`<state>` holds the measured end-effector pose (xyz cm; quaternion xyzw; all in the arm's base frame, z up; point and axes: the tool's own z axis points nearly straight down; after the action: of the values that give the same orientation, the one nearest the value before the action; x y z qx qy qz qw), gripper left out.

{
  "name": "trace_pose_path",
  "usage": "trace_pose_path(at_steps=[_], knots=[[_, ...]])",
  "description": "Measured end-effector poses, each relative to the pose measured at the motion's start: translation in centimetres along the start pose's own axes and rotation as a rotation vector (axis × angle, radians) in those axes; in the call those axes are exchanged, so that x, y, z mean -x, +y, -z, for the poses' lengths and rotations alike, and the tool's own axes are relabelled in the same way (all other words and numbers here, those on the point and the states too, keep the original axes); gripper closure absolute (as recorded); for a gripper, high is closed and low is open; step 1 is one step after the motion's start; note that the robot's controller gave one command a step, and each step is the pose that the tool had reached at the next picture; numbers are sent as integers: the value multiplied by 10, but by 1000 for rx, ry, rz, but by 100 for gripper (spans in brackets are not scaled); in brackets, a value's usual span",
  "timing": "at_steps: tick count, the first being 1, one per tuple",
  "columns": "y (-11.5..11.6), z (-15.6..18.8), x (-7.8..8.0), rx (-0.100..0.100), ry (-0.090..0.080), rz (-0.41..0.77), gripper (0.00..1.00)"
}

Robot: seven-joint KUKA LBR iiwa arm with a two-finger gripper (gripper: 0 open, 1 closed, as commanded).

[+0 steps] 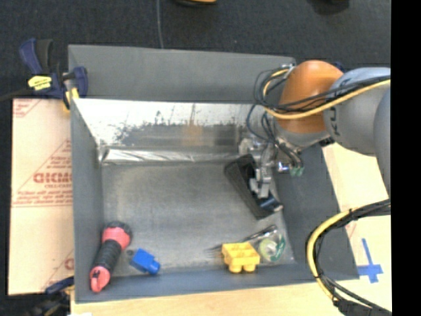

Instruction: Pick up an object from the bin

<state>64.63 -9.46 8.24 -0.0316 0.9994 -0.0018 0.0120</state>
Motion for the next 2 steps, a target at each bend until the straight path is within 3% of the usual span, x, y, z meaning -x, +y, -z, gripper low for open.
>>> trace_pose_path(at_steps=[1,2], knots=[[-4,-8,2,-2,-7,-19,0],[-10,-10,-1,-1,2,-72,100]])
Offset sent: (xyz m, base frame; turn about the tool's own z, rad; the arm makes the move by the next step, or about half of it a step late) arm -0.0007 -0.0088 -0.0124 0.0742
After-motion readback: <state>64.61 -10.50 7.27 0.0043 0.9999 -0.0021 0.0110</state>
